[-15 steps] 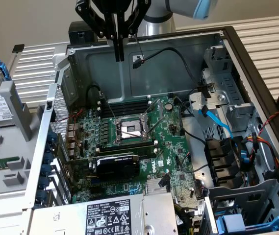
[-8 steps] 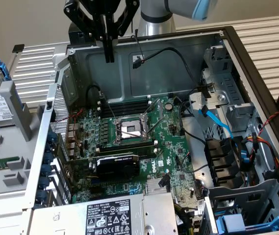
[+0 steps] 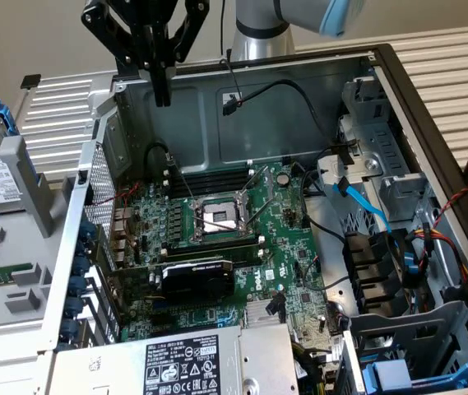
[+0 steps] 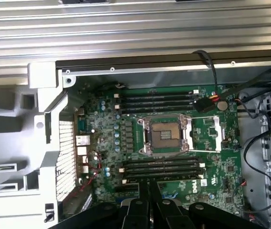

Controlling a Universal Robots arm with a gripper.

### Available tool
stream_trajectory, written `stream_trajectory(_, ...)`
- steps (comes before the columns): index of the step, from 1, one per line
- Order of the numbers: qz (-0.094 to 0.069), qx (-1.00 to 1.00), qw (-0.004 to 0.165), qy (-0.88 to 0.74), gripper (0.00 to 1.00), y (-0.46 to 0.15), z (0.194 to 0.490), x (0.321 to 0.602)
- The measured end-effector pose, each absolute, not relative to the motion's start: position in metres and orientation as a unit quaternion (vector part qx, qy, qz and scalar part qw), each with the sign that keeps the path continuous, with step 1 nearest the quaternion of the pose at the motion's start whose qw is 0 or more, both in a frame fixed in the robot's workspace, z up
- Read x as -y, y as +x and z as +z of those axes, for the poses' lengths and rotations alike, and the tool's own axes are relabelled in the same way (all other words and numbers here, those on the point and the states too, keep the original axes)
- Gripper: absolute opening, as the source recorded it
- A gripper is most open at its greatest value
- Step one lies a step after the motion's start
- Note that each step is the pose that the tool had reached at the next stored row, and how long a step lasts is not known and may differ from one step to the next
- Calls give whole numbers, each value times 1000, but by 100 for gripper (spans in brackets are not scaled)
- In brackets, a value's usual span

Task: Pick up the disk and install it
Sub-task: 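Reach for the disk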

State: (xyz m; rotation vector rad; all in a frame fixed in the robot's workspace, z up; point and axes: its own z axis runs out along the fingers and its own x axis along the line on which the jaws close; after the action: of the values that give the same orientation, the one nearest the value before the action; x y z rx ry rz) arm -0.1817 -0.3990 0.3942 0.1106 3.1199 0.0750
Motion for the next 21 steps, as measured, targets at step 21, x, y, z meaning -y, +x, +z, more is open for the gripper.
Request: stream_trajectory(21,24,-999,4,37,15,-219,394,399)
